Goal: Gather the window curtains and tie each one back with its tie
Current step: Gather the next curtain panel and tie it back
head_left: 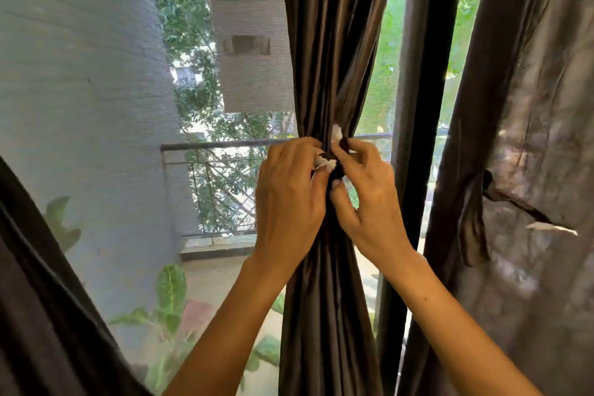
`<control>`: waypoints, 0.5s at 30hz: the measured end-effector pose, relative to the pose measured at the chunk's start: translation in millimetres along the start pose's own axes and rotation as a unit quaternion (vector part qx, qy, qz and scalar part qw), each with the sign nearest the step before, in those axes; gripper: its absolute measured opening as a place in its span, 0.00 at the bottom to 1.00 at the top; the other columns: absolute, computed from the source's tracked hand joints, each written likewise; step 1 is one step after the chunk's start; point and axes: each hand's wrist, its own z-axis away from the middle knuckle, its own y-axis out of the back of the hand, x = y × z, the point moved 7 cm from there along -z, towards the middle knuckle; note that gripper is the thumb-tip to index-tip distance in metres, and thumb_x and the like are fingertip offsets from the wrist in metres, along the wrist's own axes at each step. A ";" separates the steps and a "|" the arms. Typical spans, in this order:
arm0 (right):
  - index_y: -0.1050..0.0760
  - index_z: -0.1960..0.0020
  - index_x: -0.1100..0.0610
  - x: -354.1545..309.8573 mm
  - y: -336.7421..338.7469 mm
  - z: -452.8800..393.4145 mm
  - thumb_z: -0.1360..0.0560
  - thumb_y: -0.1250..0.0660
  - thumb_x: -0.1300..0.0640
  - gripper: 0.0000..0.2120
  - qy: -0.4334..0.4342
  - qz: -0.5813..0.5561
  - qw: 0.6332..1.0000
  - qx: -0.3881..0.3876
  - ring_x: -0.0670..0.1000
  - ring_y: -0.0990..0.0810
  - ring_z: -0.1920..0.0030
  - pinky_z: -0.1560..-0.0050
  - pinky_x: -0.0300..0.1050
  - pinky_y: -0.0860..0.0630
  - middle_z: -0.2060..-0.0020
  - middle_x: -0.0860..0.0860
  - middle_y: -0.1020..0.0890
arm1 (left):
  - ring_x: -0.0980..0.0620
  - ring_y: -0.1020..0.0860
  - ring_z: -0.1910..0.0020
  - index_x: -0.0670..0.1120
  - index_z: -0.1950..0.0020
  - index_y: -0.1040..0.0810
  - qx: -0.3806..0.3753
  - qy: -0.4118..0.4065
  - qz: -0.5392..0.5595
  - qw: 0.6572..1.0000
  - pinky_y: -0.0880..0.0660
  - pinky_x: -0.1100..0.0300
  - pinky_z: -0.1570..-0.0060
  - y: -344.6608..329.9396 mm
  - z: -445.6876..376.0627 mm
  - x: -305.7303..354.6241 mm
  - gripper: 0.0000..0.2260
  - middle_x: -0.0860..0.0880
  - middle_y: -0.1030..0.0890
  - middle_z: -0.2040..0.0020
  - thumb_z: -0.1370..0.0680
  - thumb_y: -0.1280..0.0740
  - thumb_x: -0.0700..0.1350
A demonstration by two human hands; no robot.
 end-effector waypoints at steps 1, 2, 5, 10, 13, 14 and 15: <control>0.28 0.33 0.63 -0.1 -0.4 0.9 0.27 0.36 0.67 0.22 -0.001 0.005 1.000 -0.011 0.54 0.26 0.43 0.48 0.59 0.27 0.40 0.60 0.27 | 0.48 0.27 0.47 0.41 0.51 0.24 -0.004 -0.002 -0.001 1.000 0.29 0.50 0.50 -0.7 0.3 -1.8 0.06 0.48 0.22 0.49 0.21 0.38 0.42; 0.27 0.34 0.62 -0.3 0.7 0.8 0.28 0.34 0.67 0.22 -0.001 0.015 1.000 -0.013 0.55 0.26 0.44 0.51 0.59 0.27 0.41 0.60 0.28 | 0.48 0.28 0.46 0.41 0.50 0.23 -0.006 -0.008 -0.005 1.000 0.29 0.51 0.49 -1.2 0.6 -3.1 0.06 0.48 0.22 0.47 0.21 0.38 0.42; 0.22 0.41 0.60 0.7 4.5 1.1 0.28 0.32 0.67 0.16 0.003 0.055 0.998 -0.012 0.54 0.24 0.48 0.53 0.54 0.28 0.44 0.57 0.27 | 0.49 0.29 0.43 0.41 0.52 0.22 -0.008 -0.026 -0.023 0.999 0.29 0.52 0.47 -1.2 1.8 -5.3 0.06 0.47 0.22 0.44 0.22 0.36 0.42; 0.20 0.49 0.59 -2.6 10.5 0.8 0.27 0.34 0.60 0.08 0.055 0.108 0.992 -0.034 0.52 0.27 0.48 0.53 0.44 0.37 0.48 0.53 0.22 | 0.50 0.27 0.45 0.42 0.53 0.20 0.026 -0.047 -0.025 0.998 0.29 0.51 0.48 5.6 3.8 -7.1 0.03 0.48 0.21 0.45 0.25 0.31 0.40; 0.21 0.48 0.58 0.0 16.4 -1.9 0.28 0.32 0.61 0.09 0.040 0.069 0.995 -0.055 0.51 0.26 0.52 0.54 0.44 0.37 0.52 0.49 0.19 | 0.50 0.26 0.46 0.43 0.53 0.19 0.041 -0.054 -0.020 0.998 0.29 0.52 0.48 8.9 3.6 -6.9 0.04 0.49 0.20 0.46 0.26 0.30 0.39; 0.22 0.46 0.56 1.5 18.1 -2.0 0.28 0.32 0.61 0.11 0.026 0.045 0.997 -0.058 0.51 0.26 0.54 0.54 0.45 0.36 0.54 0.47 0.19 | 0.50 0.26 0.46 0.44 0.52 0.18 0.042 -0.050 -0.017 0.998 0.29 0.53 0.48 9.2 3.4 -7.7 0.04 0.49 0.20 0.46 0.26 0.30 0.39; 0.24 0.43 0.54 2.3 19.5 -2.4 0.28 0.31 0.61 0.13 0.008 0.014 0.998 -0.062 0.50 0.25 0.55 0.54 0.45 0.35 0.54 0.45 0.20 | 0.51 0.26 0.45 0.44 0.52 0.18 0.043 -0.044 -0.013 0.998 0.29 0.52 0.48 9.4 2.9 -9.0 0.04 0.49 0.20 0.46 0.26 0.30 0.39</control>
